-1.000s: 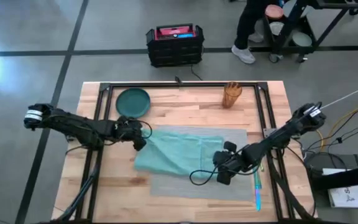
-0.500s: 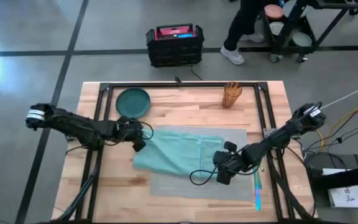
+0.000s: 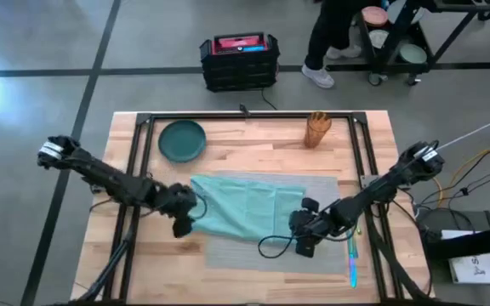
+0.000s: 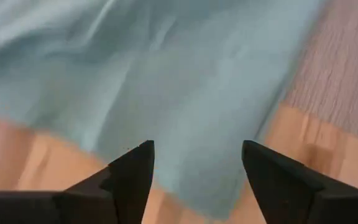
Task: Set table place
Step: Fold the light blue table napkin
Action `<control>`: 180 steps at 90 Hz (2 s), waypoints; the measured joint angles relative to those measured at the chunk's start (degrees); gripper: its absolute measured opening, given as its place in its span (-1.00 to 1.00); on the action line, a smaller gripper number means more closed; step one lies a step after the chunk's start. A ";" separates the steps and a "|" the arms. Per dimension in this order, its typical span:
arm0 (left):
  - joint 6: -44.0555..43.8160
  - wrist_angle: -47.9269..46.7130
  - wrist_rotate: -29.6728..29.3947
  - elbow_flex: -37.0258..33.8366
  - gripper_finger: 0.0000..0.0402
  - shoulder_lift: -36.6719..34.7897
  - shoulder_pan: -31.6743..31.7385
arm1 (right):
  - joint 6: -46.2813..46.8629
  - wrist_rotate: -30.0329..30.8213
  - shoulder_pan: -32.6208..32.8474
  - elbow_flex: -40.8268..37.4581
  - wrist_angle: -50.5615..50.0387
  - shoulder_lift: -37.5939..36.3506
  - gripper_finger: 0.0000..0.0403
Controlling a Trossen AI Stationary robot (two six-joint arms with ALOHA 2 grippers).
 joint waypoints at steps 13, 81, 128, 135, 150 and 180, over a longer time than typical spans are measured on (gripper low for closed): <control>-6.27 2.11 3.78 -2.09 0.07 3.70 -3.04 | 3.19 -1.46 0.12 -0.63 -2.90 2.77 -0.25; -6.89 8.61 -2.60 2.29 -0.34 -2.27 -9.40 | -2.03 -0.02 0.79 4.01 -8.84 -2.48 -0.49; -5.99 0.80 -6.01 -4.56 -0.43 4.45 -2.51 | -7.08 -3.12 -12.07 -2.31 -12.35 -0.35 -0.77; -7.68 0.86 -4.87 -5.04 -0.43 4.44 -2.87 | -5.31 -3.13 -12.03 -2.66 -13.94 -0.30 -0.82; -7.79 -0.16 -2.98 -5.17 -0.43 2.67 -2.96 | -5.22 -3.08 -11.95 -2.80 -14.80 -0.27 -0.87; -2.57 -1.44 -7.44 -1.26 -0.43 -3.39 -2.89 | -7.84 -3.42 -12.07 0.52 -13.95 -3.68 -0.82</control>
